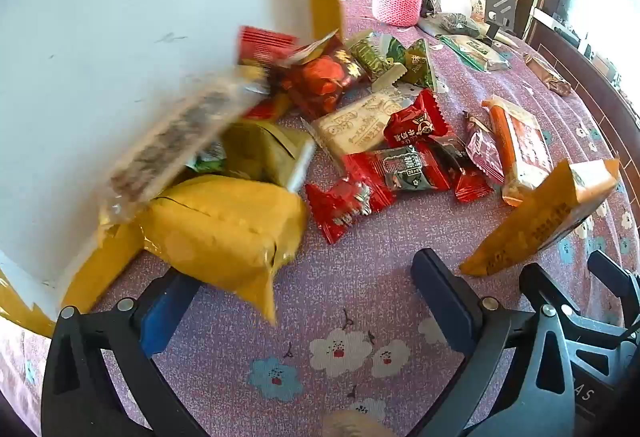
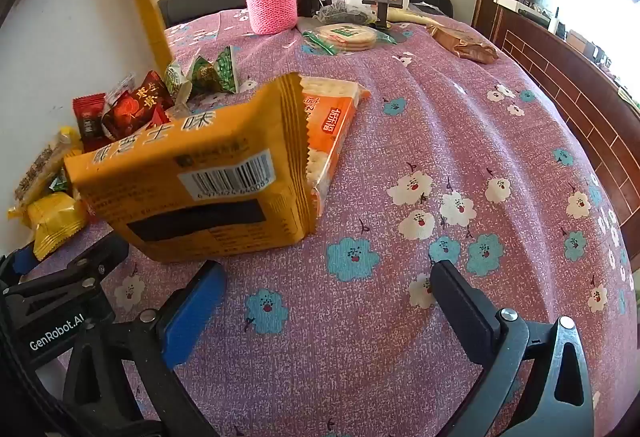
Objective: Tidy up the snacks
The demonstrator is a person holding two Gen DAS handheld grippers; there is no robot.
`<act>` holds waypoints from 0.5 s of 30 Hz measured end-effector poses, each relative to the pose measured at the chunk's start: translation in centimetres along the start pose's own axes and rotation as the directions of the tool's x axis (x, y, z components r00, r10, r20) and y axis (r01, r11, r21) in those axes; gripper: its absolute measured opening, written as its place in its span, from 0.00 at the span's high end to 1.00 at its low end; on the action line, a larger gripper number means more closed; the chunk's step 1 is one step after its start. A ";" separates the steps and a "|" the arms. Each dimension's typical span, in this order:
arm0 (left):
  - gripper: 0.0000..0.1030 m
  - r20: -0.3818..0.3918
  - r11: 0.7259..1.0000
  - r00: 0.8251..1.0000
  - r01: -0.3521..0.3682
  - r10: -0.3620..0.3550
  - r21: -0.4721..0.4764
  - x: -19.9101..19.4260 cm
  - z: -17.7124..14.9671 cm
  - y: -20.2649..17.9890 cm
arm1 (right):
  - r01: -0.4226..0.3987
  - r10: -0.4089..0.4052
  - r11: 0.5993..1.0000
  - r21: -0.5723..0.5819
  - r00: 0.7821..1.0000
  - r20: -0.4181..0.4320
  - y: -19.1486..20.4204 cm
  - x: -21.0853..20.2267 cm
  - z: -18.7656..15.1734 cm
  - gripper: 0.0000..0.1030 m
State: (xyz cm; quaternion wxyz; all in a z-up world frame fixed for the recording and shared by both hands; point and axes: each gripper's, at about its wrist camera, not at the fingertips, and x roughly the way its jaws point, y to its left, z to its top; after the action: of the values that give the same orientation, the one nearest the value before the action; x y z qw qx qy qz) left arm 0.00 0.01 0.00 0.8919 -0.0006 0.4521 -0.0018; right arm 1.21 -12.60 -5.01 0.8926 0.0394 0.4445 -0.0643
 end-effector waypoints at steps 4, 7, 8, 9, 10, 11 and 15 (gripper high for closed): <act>0.00 -0.001 1.000 1.000 -0.003 0.003 0.002 0.0 0.0 0.0 | 0.009 -0.009 1.000 -0.007 1.000 -0.002 0.0 0.0 0.0 0.00; 0.00 0.000 1.000 1.000 -0.002 0.002 0.002 0.0 0.0 0.0 | 0.009 -0.009 1.000 -0.007 1.000 -0.002 0.0 0.0 0.0 0.00; 0.00 0.000 1.000 1.000 -0.002 0.002 0.002 -0.1 0.0 0.0 | 0.009 -0.009 1.000 -0.007 1.000 -0.002 0.0 0.0 0.0 0.00; 0.00 0.001 1.000 1.000 -0.001 0.001 0.002 -0.1 0.0 0.0 | 0.010 -0.010 1.000 -0.007 1.000 -0.002 0.0 0.0 0.0 0.00; 0.00 0.000 1.000 1.000 -0.003 0.003 0.003 -0.1 0.0 0.0 | 0.009 -0.009 1.000 -0.007 1.000 -0.002 0.0 0.1 0.0 0.00; 0.00 -0.001 1.000 1.000 -0.003 0.003 0.003 -0.1 0.0 0.0 | 0.009 -0.009 1.000 -0.007 1.000 -0.002 0.0 0.0 0.0 0.00; 0.00 -0.001 1.000 1.000 -0.003 0.003 0.002 0.0 0.0 0.0 | 0.009 -0.009 1.000 -0.007 1.000 -0.001 0.0 0.0 0.0 0.00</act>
State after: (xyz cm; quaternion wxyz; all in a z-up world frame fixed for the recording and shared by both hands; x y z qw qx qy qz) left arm -0.01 0.01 0.04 0.8917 0.0010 0.4526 -0.0009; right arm 1.22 -12.59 -5.03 0.8922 0.0344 0.4454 -0.0669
